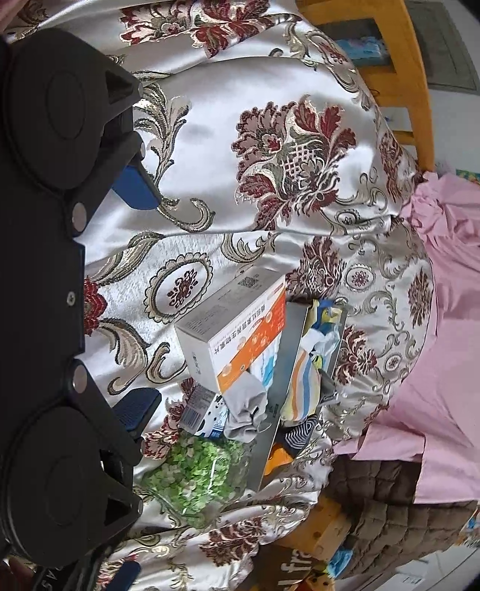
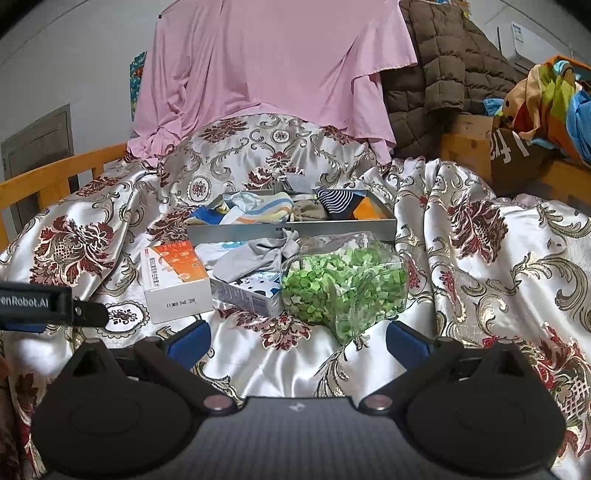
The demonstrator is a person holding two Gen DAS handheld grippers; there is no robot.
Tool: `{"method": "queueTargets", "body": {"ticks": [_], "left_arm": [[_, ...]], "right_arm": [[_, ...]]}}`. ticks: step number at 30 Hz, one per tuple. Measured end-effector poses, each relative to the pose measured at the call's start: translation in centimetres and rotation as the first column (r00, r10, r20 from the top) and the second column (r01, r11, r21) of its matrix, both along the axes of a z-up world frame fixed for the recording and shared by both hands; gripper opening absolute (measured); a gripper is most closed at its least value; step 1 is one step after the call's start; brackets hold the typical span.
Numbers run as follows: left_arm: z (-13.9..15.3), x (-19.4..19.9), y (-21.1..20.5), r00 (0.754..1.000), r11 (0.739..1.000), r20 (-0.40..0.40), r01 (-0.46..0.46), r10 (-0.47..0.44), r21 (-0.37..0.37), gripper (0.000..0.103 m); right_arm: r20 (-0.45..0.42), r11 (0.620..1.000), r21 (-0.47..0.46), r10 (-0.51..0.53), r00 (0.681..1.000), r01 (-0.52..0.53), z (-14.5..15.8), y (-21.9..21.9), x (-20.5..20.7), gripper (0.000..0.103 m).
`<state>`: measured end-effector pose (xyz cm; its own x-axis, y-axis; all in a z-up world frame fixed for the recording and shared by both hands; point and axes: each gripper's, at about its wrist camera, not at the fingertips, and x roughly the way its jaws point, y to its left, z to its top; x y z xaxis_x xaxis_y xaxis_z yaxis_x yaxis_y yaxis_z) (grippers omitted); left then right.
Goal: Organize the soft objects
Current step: 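Lower the left tool toward the white blue-print towel while the right tool approaches the grey cloth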
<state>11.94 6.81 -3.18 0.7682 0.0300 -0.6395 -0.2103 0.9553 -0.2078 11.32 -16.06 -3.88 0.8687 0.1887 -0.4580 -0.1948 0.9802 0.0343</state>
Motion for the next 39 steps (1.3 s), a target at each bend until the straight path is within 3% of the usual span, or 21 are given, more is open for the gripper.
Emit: {"method": "queueTargets", "body": {"ticks": [4,12,22,29,39], "left_arm": [[0.0,0.3,0.2,1.0,1.0,0.003,-0.002,0.002,-0.008,0.102],[0.4,1.8,0.2,0.996,0.997,0.088,0.016,-0.023,0.077,0.102],[0.7,3.6,0.1,0.99,0.995,0.133,0.043,-0.056,0.095,0.102],[1.0,6.0,-0.6,0.974,0.986,0.164,0.146,-0.157,0.078,0.102],[0.6,8.4,-1.2,0.954,0.967,0.189,0.206,-0.233,0.151,0.102]], "right_arm": [[-0.011,1.0,-0.009,-0.002,1.0,0.002,-0.2,0.1,0.5,0.103],[0.009,1.0,-0.021,-0.001,1.0,0.001,0.4,0.7,3.0,0.103],[0.023,1.0,-0.016,0.0,1.0,0.0,-0.1,0.9,4.5,0.103],[0.011,1.0,0.008,0.005,1.0,-0.005,-0.2,0.7,4.5,0.103],[-0.013,1.0,-0.029,0.008,1.0,-0.008,0.1,0.4,4.7,0.103]]}}
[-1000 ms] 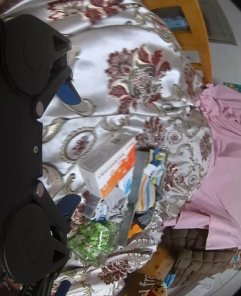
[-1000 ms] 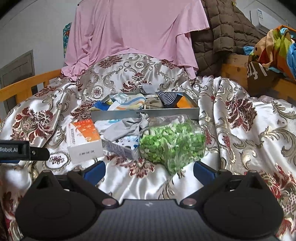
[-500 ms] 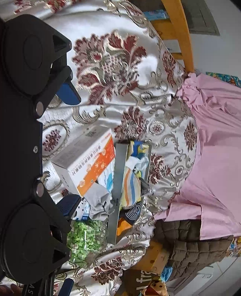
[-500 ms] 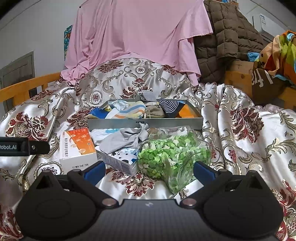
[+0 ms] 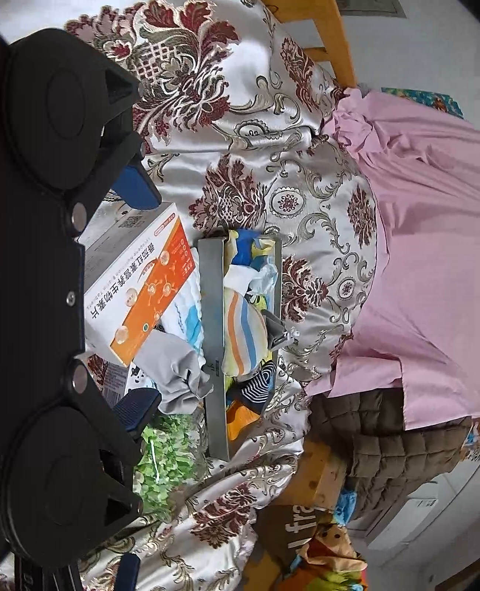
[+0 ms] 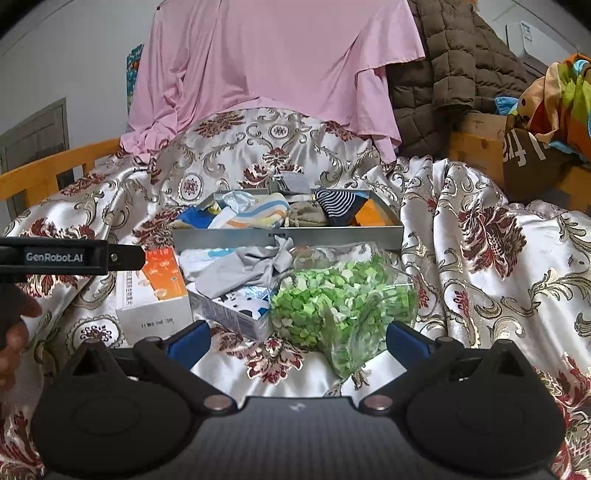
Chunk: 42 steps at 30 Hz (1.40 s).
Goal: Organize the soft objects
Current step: 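Lower the left tool toward the white blue-print towel while the right tool approaches the grey cloth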
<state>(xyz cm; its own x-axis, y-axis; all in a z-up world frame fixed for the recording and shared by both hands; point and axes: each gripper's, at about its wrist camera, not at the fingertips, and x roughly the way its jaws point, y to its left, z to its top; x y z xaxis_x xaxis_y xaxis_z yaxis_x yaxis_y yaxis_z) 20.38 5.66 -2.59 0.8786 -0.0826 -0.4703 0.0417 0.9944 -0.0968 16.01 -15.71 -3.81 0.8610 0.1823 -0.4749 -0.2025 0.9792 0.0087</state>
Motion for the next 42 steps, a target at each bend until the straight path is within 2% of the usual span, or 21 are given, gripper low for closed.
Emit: {"method": "queueTargets", "body": {"ticks": [7,12,20,27,32,36,42], "left_arm": [[0.1,0.2,0.9,1.0,0.999,0.001,-0.004,0.004,-0.034,0.102],[0.0,1.4,1.6,1.0,0.999,0.004,-0.013,0.013,-0.033,0.102],[-0.6,5.1,3.4,1.0,0.996,0.002,-0.025,0.025,-0.084,0.102],[-0.9,9.6,3.5,0.998,0.992,-0.008,0.058,-0.06,-0.11,0.102],[-1.1,12.3,4.1,0.994,0.98,-0.053,0.088,-0.099,-0.18,0.102],[-2.0,13.8,4.8,0.991,0.971,-0.093,0.07,-0.093,-0.23,0.102],[-2.7,15.1,4.8,0.985,0.962,-0.12,0.088,-0.123,-0.259,0.102]], "right_arm": [[0.055,0.997,-0.073,0.042,0.998,-0.038,1.2,0.7,1.9,0.103],[0.074,0.991,-0.115,0.07,0.995,-0.061,1.7,1.7,4.4,0.103],[0.04,0.981,-0.169,0.107,0.993,-0.099,1.3,2.8,7.4,0.103],[-0.005,0.962,-0.231,0.15,0.989,-0.147,1.1,3.9,9.6,0.103],[-0.029,0.932,-0.283,0.229,0.973,-0.228,1.2,5.3,11.5,0.103],[-0.022,0.919,-0.313,0.245,0.969,-0.24,1.4,6.5,12.6,0.103],[-0.026,0.906,-0.342,0.256,0.966,-0.25,1.4,7.7,14.2,0.103]]}}
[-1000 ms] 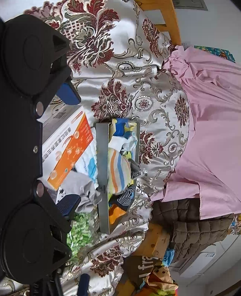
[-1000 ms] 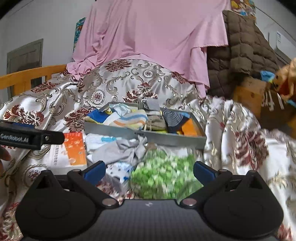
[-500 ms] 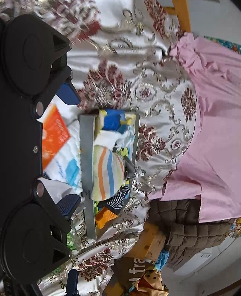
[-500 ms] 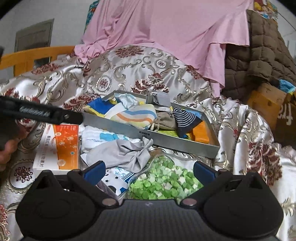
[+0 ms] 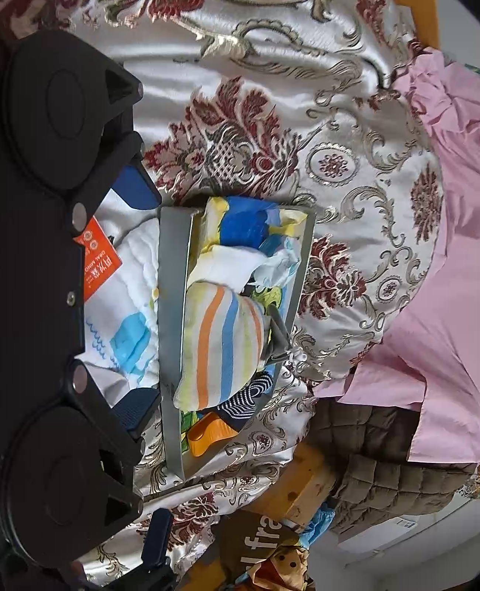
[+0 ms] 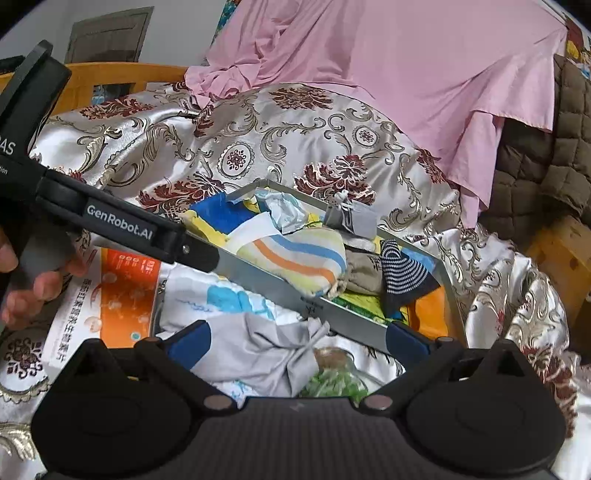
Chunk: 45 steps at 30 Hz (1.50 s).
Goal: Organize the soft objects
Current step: 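Lower the left tool toward the white blue-print towel while the right tool approaches the grey cloth, then close the left tool on the white towel while the right tool grasps the grey cloth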
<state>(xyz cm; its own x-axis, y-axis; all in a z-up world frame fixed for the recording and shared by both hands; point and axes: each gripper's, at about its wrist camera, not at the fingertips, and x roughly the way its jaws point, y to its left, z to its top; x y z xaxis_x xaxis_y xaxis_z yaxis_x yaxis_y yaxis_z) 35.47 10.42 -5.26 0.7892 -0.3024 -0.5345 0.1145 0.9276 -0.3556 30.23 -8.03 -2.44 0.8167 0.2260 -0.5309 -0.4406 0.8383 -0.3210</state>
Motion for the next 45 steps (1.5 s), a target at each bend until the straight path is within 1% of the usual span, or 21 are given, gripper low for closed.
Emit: {"method": "queueTargets", "body": {"ticks": [4,8,13,17,21,24,27,29,31,34,38,43,45], "left_arm": [[-0.4,0.7,0.1,1.0,0.998,-0.025,-0.005,0.004,-0.064,0.102],[-0.8,1.6,-0.3,0.999,0.998,-0.04,0.003,-0.006,-0.063,0.102],[-1.1,2.6,-0.4,0.997,0.996,-0.068,0.022,-0.028,-0.089,0.102],[-1.5,3.1,-0.2,0.995,0.993,-0.097,0.023,-0.035,-0.119,0.102],[-2.1,3.5,-0.2,0.99,0.992,-0.132,0.031,-0.047,-0.126,0.102],[-2.4,3.8,0.1,0.986,0.991,-0.164,0.01,-0.032,-0.132,0.102],[-3.0,4.1,0.7,0.98,0.986,-0.199,-0.011,-0.023,-0.166,0.102],[-3.2,4.2,0.8,0.979,0.985,-0.202,-0.012,-0.023,-0.174,0.102],[-3.3,4.3,0.7,0.978,0.986,-0.209,-0.007,-0.028,-0.166,0.102],[-3.2,4.7,0.3,0.97,0.992,-0.236,0.033,-0.061,-0.118,0.102],[-3.3,5.1,-0.4,0.955,0.992,-0.268,0.118,-0.127,-0.048,0.102],[-3.6,5.7,-0.9,0.935,0.979,-0.293,0.202,-0.199,-0.02,0.102],[-3.7,5.8,-0.9,0.93,0.976,-0.3,0.219,-0.214,-0.017,0.102]], "right_arm": [[-0.027,1.0,-0.025,0.013,1.0,-0.013,-0.2,0.5,1.0,0.103],[-0.053,0.999,-0.038,0.03,0.998,-0.032,-0.4,0.6,1.8,0.103],[-0.088,0.997,-0.06,0.044,0.995,-0.05,-0.6,0.6,2.8,0.103],[-0.09,0.996,-0.074,0.044,0.995,-0.05,-0.7,0.8,3.2,0.103],[-0.093,0.996,-0.075,0.04,0.995,-0.047,-0.8,0.6,3.5,0.103],[-0.099,0.994,-0.091,0.05,0.994,-0.059,-0.9,0.6,3.8,0.103],[-0.101,0.992,-0.105,0.063,0.993,-0.073,-1.1,0.7,4.1,0.103],[-0.107,0.991,-0.105,0.071,0.992,-0.083,-1.1,0.8,4.3,0.103],[-0.128,0.99,-0.098,0.085,0.988,-0.097,-1.2,0.9,4.6,0.103],[-0.207,0.984,-0.073,0.144,0.968,-0.162,-1.1,1.1,5.2,0.103],[-0.299,0.965,-0.093,0.208,0.931,-0.245,-1.4,1.8,6.3,0.103],[-0.377,0.931,-0.16,0.25,0.892,-0.329,-2.2,3.1,7.8,0.103],[-0.414,0.92,-0.162,0.265,0.871,-0.357,-2.4,3.4,8.4,0.103]]}}
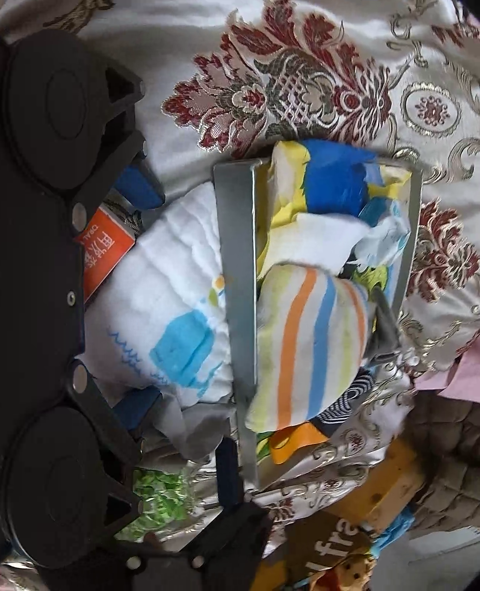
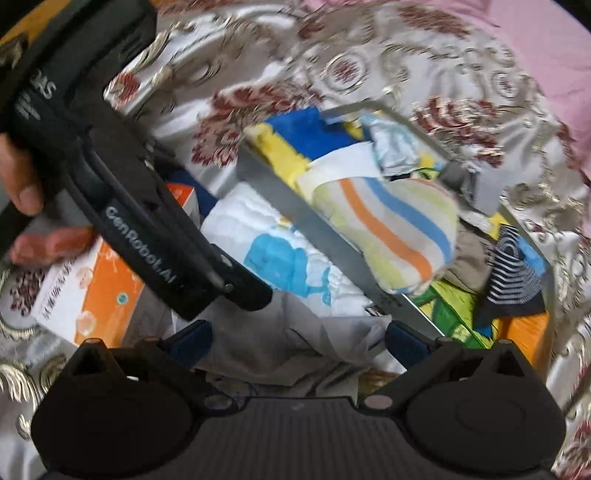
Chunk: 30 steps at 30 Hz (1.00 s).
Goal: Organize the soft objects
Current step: 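Close the left tool on the white towel while the right tool grasps the grey cloth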
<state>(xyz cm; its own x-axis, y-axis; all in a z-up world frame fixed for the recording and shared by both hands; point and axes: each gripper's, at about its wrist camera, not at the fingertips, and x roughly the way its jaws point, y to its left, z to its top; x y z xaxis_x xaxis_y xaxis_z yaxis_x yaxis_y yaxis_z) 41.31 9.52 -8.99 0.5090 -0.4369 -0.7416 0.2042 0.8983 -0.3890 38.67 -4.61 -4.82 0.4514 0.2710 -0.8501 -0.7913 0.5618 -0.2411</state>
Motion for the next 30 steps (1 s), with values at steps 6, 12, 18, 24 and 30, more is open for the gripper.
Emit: {"method": "queueTargets", "body": {"ticks": [6,12,18,24,30], "left_arm": [[0.0,0.2,-0.7,0.999,0.999,0.01,0.043,-0.043,0.027,0.1],[0.2,0.3,-0.6,0.997,0.997,0.035,0.068,-0.069,0.019,0.089],[0.3,0.3,-0.3,0.996,0.997,0.046,0.078,-0.078,0.001,0.079],[0.5,-0.1,0.0,0.996,0.998,0.062,0.066,-0.066,-0.002,0.062],[0.7,-0.1,0.4,0.998,0.999,0.06,0.03,-0.029,-0.023,0.049]], "right_arm": [[-0.116,1.0,0.01,0.01,0.993,-0.009,0.1,0.0,1.1,0.102],[-0.169,0.997,0.075,0.003,0.986,0.01,0.0,-0.9,0.6,0.094],[-0.193,0.99,0.137,-0.016,0.981,0.043,0.2,-1.7,0.1,0.08],[-0.174,0.977,0.196,-0.053,0.983,0.087,0.5,-2.3,-1.1,0.054],[-0.122,0.96,0.236,-0.123,0.985,0.149,0.4,-2.4,-2.3,0.035]]}}
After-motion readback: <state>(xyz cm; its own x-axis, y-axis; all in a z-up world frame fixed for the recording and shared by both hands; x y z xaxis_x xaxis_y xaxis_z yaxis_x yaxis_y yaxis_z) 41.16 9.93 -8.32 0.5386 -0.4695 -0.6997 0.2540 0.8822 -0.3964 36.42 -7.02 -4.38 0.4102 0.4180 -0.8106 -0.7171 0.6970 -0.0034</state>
